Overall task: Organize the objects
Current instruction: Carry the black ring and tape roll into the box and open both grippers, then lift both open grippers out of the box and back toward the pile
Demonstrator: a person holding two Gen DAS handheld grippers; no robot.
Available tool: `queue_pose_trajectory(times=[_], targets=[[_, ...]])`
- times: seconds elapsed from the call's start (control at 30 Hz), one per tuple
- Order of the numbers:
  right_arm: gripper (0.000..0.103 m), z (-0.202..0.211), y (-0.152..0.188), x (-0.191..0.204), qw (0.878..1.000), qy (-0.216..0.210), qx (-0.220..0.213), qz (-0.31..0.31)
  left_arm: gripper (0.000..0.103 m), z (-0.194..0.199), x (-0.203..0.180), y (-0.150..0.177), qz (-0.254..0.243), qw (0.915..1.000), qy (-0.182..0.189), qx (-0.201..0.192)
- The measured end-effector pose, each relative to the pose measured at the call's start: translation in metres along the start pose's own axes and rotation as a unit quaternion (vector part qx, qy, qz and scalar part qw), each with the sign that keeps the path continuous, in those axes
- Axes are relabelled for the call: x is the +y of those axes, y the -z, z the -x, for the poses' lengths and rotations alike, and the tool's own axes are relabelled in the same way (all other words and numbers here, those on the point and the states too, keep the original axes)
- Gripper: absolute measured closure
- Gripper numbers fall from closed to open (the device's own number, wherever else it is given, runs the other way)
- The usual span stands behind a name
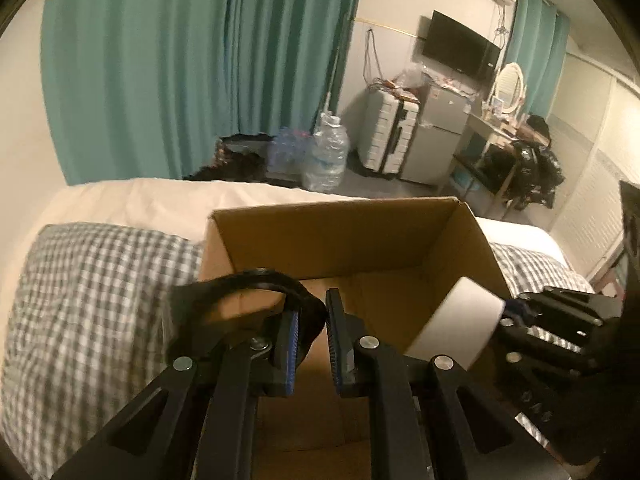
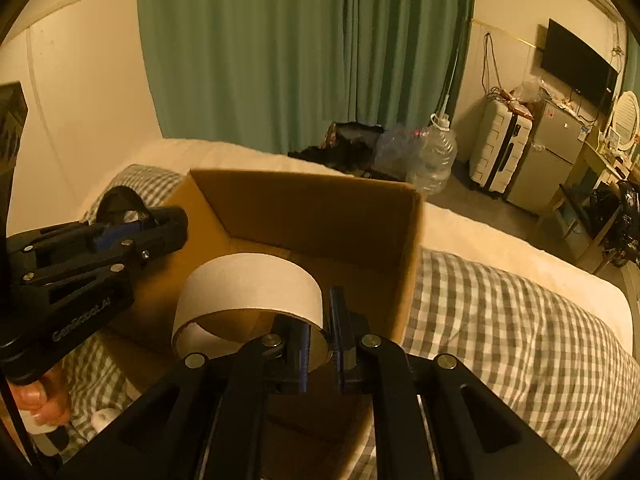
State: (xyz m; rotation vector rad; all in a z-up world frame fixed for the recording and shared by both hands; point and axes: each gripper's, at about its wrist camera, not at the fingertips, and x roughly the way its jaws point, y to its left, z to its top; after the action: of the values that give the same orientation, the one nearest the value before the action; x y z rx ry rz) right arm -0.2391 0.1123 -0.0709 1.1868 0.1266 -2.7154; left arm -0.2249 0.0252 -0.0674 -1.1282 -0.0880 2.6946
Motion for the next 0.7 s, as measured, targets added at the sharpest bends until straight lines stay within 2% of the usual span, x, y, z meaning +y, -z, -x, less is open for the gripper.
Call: queue_pose_trajectory(times=[0.2,0.33,0.37,0.4,0.47,0.53,0.6,0.67,0.7], targets=[[0.093,-0.009,0.006,0.002,1.0,0.011,0.014,0.008,0.09,-0.016,0.001,0.004,0.005,0.9997,-0.005,0.023],[0.073,-0.005,0.006,0.0,1.0,0.011,0.017,0.012,0.087,-0.015,0.001,0.006,0.009,0.9995,-0.003,0.029],[0.065,-0.003,0.004,-0.001,1.0,0.013,0.017,0.013,0.083,-0.013,0.001,0.006,0.014,0.9994,-0.002,0.031],[0.062,-0.001,0.004,-0.001,1.0,0.015,0.014,0.013,0.078,-0.011,0.002,0.007,0.016,0.9994,-0.001,0.031],[0.052,0.004,0.002,-0.002,1.0,0.01,0.01,0.009,0.072,-0.002,0.001,0.006,0.013,0.9997,0.0,0.022],[0.04,0.01,0.002,0.0,1.0,0.017,0.004,0.013,0.062,0.01,0.0,0.005,0.01,0.9999,-0.007,0.01],[0.037,0.015,0.002,0.003,1.0,0.022,-0.001,0.017,0.038,0.02,-0.001,0.003,0.013,0.9998,-0.013,0.0],[0.036,0.022,0.005,0.006,0.999,0.029,-0.013,0.017,0.026,0.032,0.001,0.004,0.014,0.9996,-0.021,-0.013],[0.035,0.026,0.007,0.006,0.999,0.032,-0.02,0.013,0.024,0.038,0.002,0.004,0.012,0.9994,-0.025,-0.019]])
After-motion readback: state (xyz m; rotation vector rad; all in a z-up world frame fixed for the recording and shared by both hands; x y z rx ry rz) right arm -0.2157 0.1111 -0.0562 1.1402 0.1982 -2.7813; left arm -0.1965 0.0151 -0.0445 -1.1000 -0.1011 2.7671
